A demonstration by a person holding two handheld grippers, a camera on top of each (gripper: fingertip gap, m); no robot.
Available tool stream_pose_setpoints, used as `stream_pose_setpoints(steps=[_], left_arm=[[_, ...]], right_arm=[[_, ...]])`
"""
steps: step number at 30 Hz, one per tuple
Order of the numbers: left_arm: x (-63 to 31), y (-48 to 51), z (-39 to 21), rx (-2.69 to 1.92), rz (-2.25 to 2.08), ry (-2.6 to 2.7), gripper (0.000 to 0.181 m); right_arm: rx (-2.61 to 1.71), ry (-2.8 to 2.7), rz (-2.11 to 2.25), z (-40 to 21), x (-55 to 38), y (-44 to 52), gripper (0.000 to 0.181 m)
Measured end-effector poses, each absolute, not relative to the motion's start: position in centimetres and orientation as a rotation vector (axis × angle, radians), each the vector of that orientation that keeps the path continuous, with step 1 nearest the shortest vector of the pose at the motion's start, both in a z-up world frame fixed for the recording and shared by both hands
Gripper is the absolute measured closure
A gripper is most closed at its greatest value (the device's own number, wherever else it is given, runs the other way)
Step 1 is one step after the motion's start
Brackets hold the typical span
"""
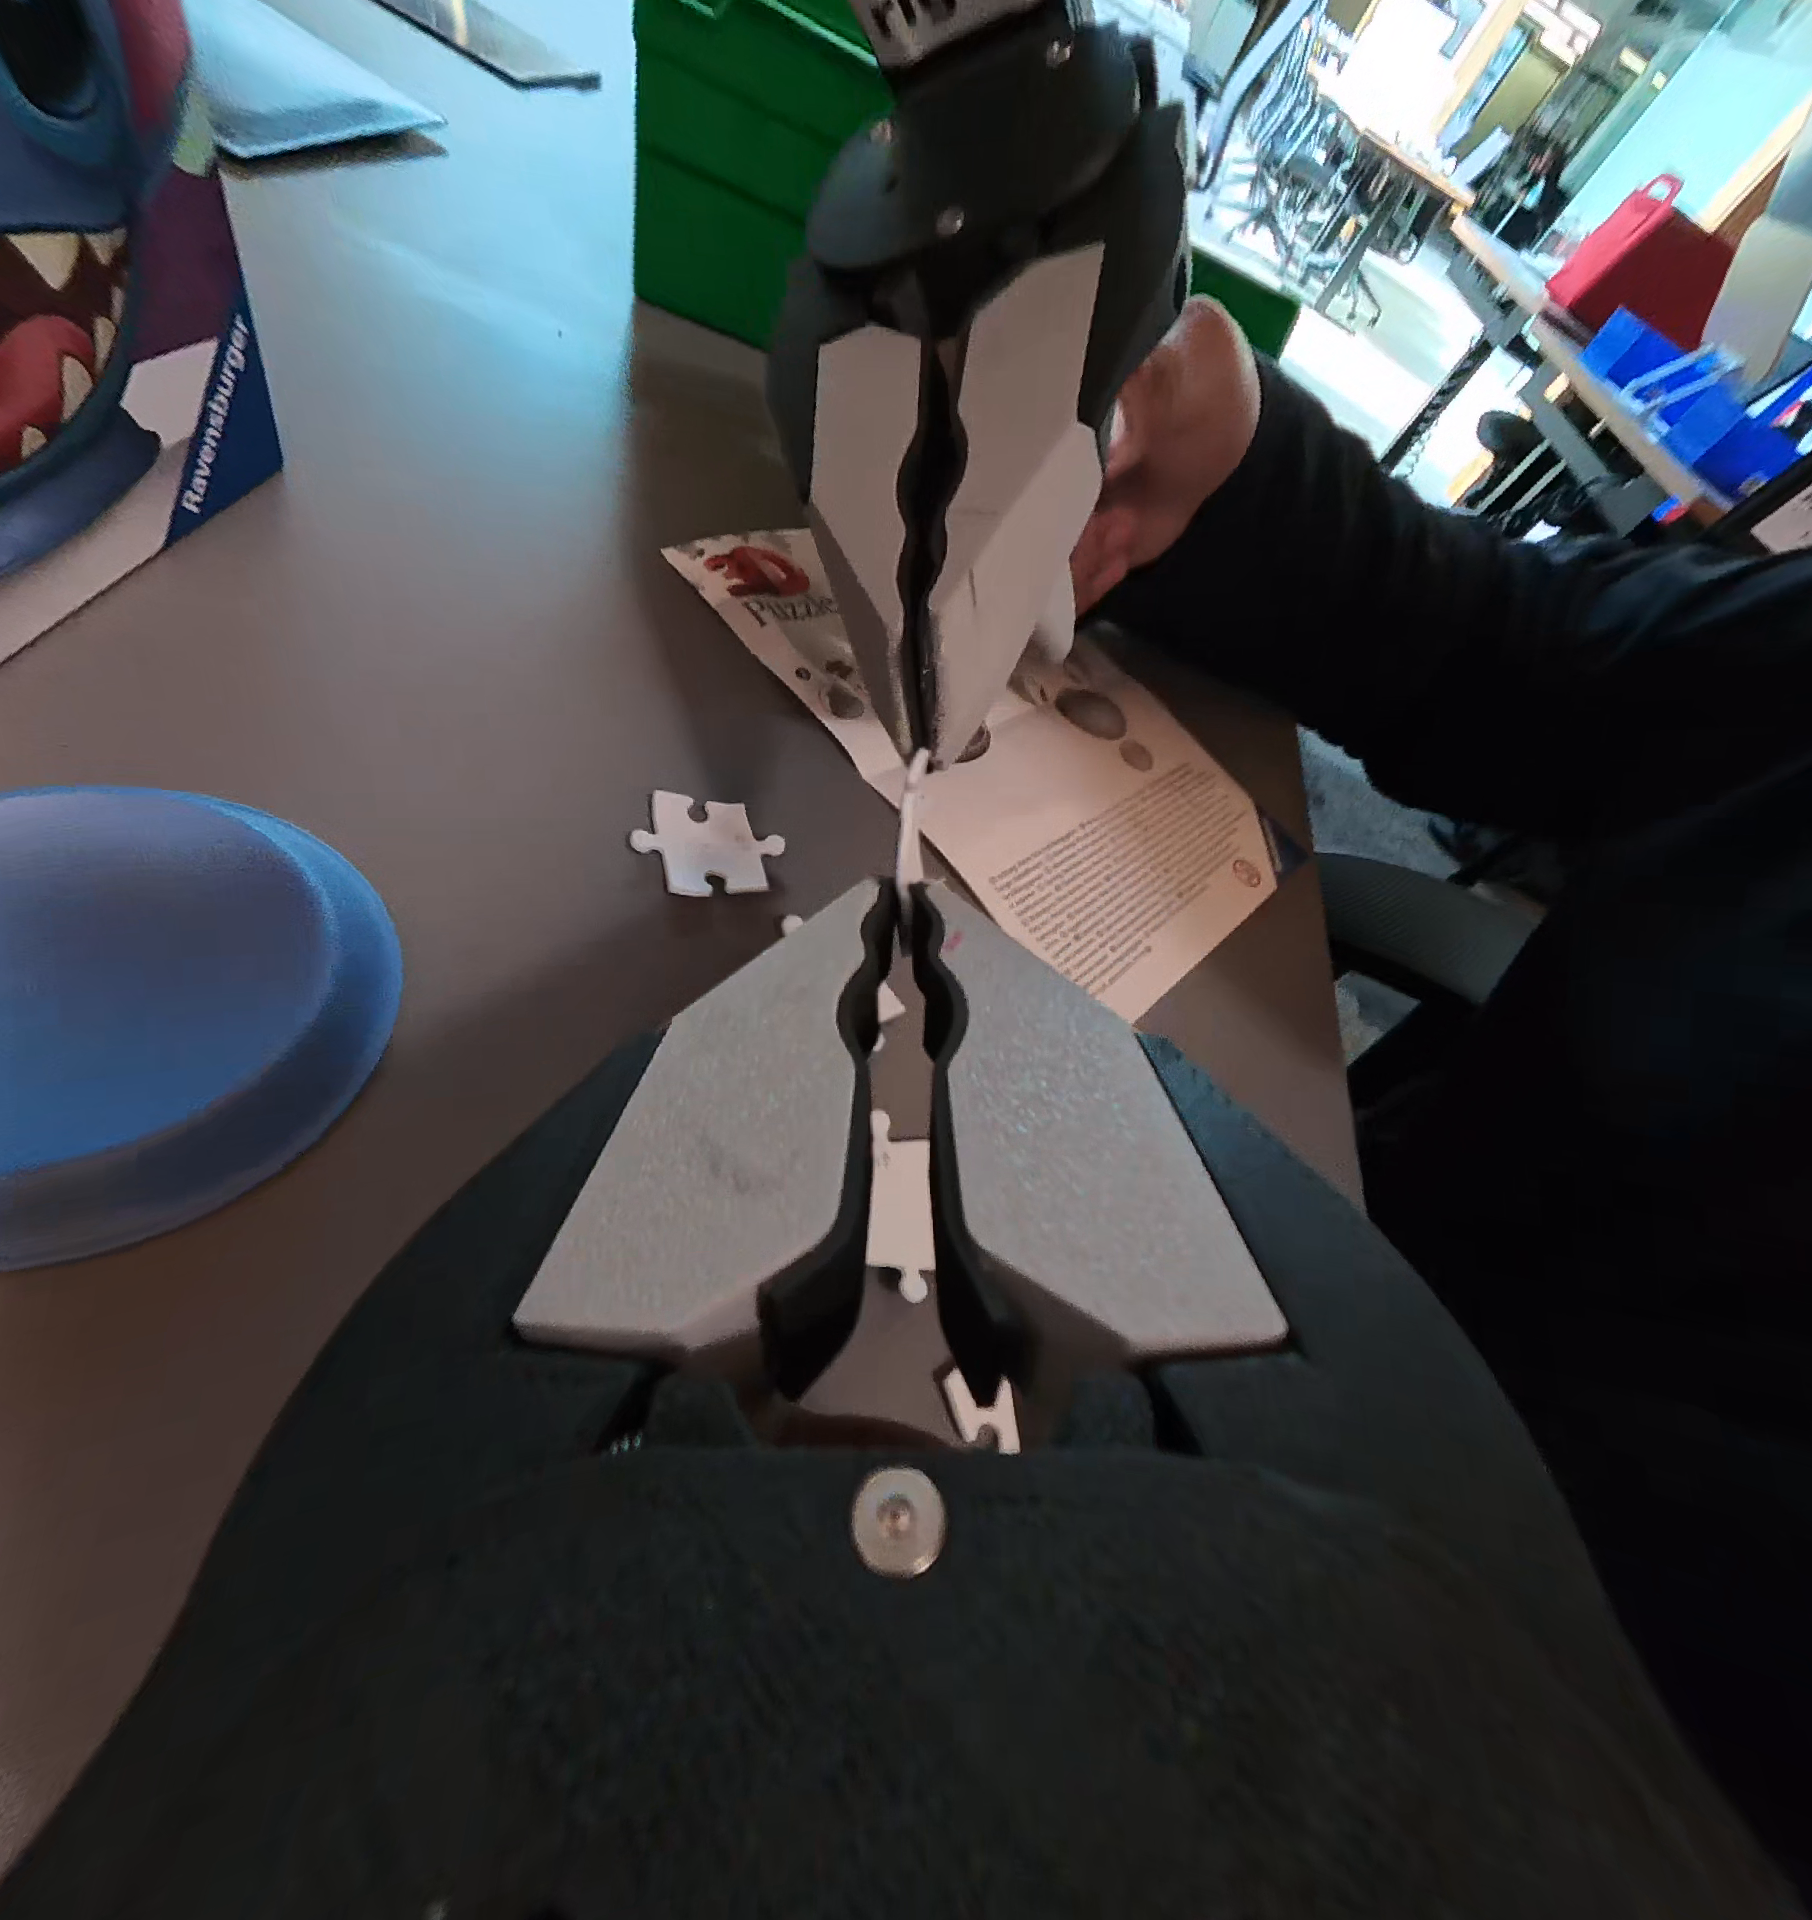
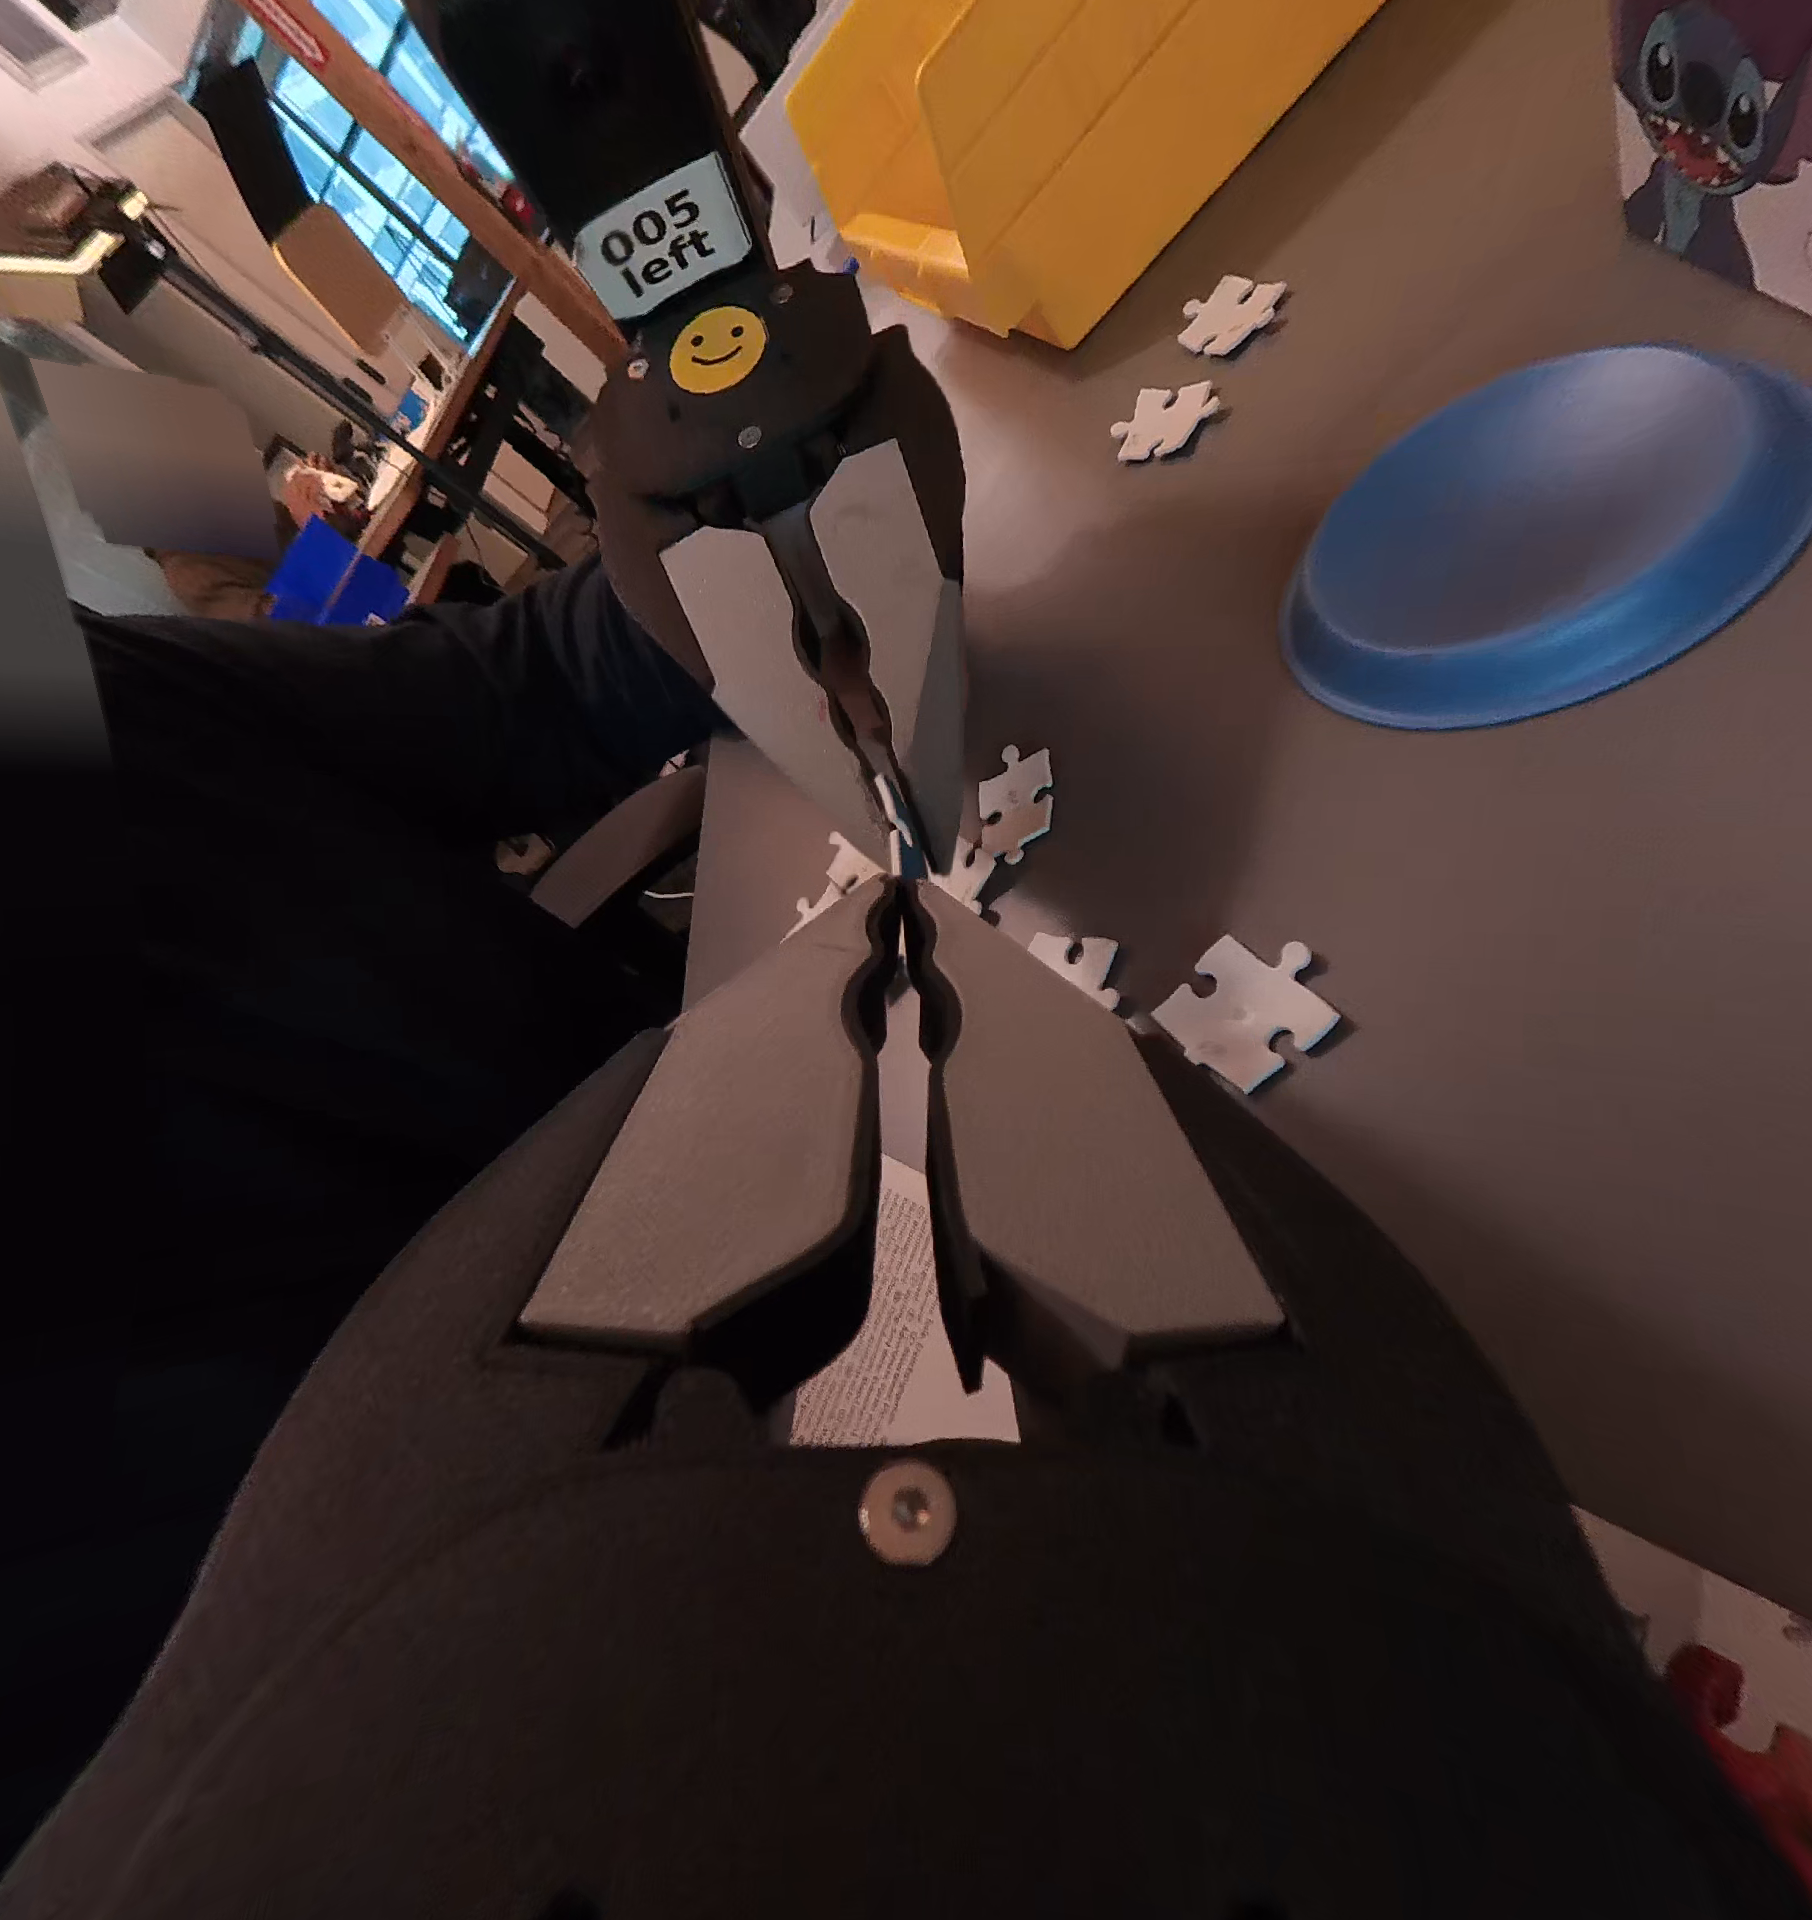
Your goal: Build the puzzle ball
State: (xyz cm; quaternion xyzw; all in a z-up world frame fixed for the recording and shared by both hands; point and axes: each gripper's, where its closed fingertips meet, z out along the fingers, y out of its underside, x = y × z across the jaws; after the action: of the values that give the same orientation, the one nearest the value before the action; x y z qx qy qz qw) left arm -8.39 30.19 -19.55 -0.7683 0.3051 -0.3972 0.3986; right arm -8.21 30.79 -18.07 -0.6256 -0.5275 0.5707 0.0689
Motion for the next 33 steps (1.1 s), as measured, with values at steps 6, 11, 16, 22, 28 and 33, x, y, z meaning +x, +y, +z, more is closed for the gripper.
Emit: stream_pose_setpoints(steps=[6,11,16,22,28,33], left_arm=[[-8.7,30.9,-18.9,-1.923,-1.033,0.691,0.181],[-9.3,31.2,-16.6,-1.828,-1.229,0.555,0.181],[-8.4,31.0,-17.6,-1.868,-1.189,0.598,0.181],[-8.1,30.6,-18.4,-1.91,-1.168,0.647,0.176],[-8.0,30.3,-18.5,-1.889,-1.083,0.723,0.178],[-7.9,30.0,-18.7,-1.896,-1.102,0.735,0.18]], right_arm=[[-1.867,-1.534,1.731,-17.4,-8.5,31.3,0.181],[-1.868,-1.491,1.724,-17.3,-8.6,31.9,0.169],[-1.821,-1.518,1.752,-17.2,-9.3,30.9,0.181],[-1.859,-1.581,1.686,-18.0,-8.8,30.7,0.181],[-1.912,-1.641,1.678,-18.8,-8.0,30.4,0.181],[-1.926,-1.698,1.647,-19.4,-7.7,29.9,0.181]])
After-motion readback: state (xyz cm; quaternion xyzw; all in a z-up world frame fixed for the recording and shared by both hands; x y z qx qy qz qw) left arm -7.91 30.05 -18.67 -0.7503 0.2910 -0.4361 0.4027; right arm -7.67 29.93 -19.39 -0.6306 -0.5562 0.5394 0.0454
